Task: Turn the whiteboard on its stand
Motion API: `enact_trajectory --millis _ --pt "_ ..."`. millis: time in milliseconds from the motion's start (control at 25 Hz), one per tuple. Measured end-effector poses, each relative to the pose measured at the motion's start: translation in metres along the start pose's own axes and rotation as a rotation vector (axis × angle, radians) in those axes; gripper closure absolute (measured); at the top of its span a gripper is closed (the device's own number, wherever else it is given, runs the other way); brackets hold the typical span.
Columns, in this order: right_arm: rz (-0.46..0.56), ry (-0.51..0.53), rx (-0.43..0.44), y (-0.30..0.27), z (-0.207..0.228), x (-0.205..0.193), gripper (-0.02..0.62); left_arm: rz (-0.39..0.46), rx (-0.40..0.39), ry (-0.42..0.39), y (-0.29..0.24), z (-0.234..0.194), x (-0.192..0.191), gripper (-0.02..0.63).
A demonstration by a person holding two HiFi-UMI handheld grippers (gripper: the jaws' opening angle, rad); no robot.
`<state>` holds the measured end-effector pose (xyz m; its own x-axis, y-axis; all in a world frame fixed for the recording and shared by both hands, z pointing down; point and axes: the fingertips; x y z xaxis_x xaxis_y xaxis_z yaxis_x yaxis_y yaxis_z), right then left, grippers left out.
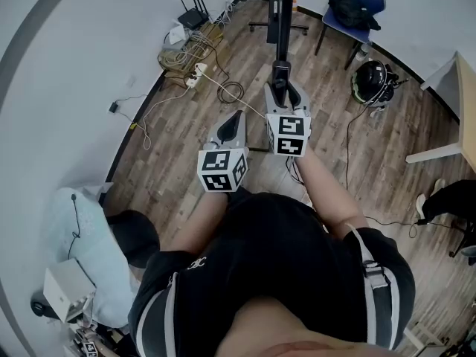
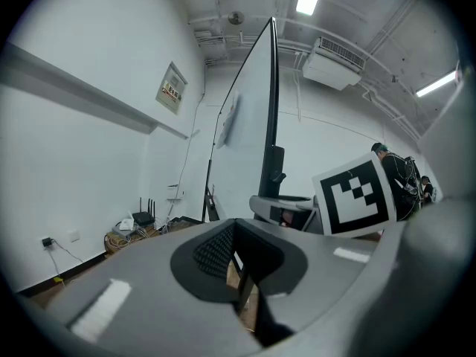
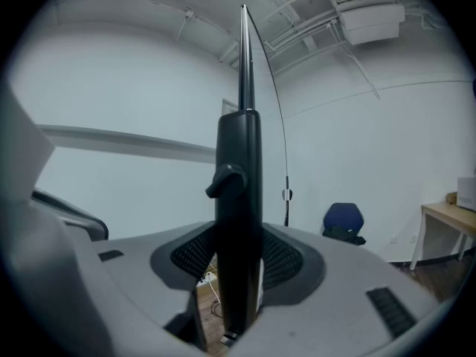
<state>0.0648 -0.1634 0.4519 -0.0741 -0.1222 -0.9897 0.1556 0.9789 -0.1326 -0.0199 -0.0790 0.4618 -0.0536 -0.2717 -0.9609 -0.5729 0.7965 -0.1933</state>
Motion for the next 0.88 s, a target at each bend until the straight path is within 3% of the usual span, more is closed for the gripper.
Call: enact_trajectory --millis 200,440,600,760,880 --pt "0.010 -0.085 0.118 0.011 -0.010 0.007 0.345 0.010 0.013 0.005 0.011 -0.007 0.001 0.598" --pt "0.175 -0.180 0.227 0.061 0.002 0.041 0.333 0.013 -0.004 0.007 0.014 -0.001 -0.005 0.598" --pt "0.281 -0.173 0.137 0.090 0.032 0.066 0.339 0.010 -0.028 0.008 0.010 0.006 -0.007 0.598" --pt "0.355 -0.175 -0.007 0.112 0.064 0.075 0.574 0.012 -0.056 0.000 0.003 0.015 -0.006 0.598" --pt "0.311 -0.117 -0.135 0.114 0.086 0.058 0.591 0.010 -0.076 -0.006 -0.002 0.021 -0.006 0.598"
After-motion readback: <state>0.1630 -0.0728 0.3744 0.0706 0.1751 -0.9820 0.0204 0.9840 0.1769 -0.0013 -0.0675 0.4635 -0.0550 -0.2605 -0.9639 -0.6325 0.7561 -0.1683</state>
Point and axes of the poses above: the fingertips, and each gripper's own axes: y backward along the fingers, z to its right, x out of its top, and after that the axes turned 13 degrees about -x, right-handed
